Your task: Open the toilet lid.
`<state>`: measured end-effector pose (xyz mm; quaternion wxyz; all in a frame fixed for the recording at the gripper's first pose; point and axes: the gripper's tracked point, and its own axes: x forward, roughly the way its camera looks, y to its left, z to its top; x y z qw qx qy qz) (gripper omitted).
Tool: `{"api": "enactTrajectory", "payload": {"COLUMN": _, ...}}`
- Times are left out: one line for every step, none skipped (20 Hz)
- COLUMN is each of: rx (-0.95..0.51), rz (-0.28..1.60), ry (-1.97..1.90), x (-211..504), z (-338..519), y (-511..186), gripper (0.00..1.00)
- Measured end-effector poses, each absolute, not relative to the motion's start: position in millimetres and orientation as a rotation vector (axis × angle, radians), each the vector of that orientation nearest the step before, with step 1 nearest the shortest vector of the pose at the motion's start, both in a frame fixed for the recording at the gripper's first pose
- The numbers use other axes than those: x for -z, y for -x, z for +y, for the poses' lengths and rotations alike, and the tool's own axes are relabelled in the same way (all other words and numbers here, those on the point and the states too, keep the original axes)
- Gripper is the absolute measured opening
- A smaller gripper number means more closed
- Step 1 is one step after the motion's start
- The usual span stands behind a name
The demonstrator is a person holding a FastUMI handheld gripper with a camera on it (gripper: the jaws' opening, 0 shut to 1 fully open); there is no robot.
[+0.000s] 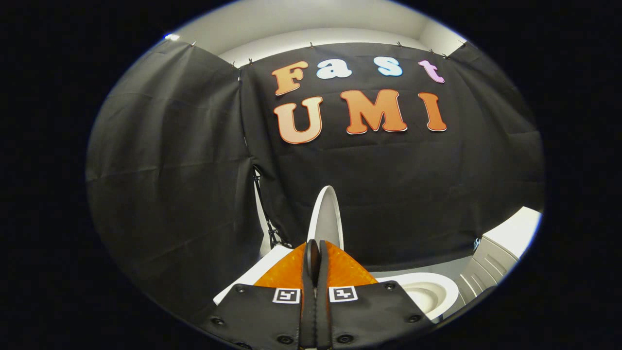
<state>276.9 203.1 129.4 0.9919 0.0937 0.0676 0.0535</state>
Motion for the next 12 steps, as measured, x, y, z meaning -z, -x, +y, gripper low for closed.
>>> {"api": "enactTrajectory", "payload": {"rx": -0.108, "rz": 0.145, "ry": -0.176, "x": -129, "z": 207, "y": -279, "gripper": 0.08}}
{"api": "enactTrajectory", "payload": {"rx": -0.106, "rz": 0.154, "ry": -0.172, "x": -128, "z": 209, "y": -279, "gripper": 0.08}}
{"api": "enactTrajectory", "payload": {"rx": -0.106, "rz": 0.157, "ry": -0.169, "x": -129, "z": 211, "y": -279, "gripper": 0.08}}
{"api": "enactTrajectory", "payload": {"rx": -0.112, "rz": 0.160, "ry": -0.172, "x": -130, "z": 215, "y": -280, "gripper": 0.08}}
{"api": "enactTrajectory", "payload": {"rx": -0.119, "rz": 0.160, "ry": -0.174, "x": -130, "z": 223, "y": -282, "gripper": 0.08}}
{"api": "enactTrajectory", "payload": {"rx": -0.127, "rz": 0.162, "ry": -0.166, "x": -129, "z": 230, "y": -282, "gripper": 0.08}}
{"api": "enactTrajectory", "payload": {"rx": -0.137, "rz": 0.166, "ry": -0.150, "x": -130, "z": 239, "y": -283, "gripper": 0.08}}
{"api": "enactTrajectory", "payload": {"rx": -0.149, "rz": 0.171, "ry": -0.134, "x": -129, "z": 248, "y": -283, "gripper": 0.08}}
{"api": "enactTrajectory", "payload": {"rx": -0.163, "rz": 0.175, "ry": -0.124, "x": -128, "z": 256, "y": -282, "gripper": 0.08}}
{"api": "enactTrajectory", "payload": {"rx": -0.173, "rz": 0.182, "ry": -0.124, "x": -126, "z": 263, "y": -283, "gripper": 0.08}}
{"api": "enactTrajectory", "payload": {"rx": -0.179, "rz": 0.187, "ry": -0.127, "x": -126, "z": 268, "y": -283, "gripper": 0.08}}
{"api": "enactTrajectory", "payload": {"rx": -0.185, "rz": 0.190, "ry": -0.130, "x": -125, "z": 272, "y": -284, "gripper": 0.08}}
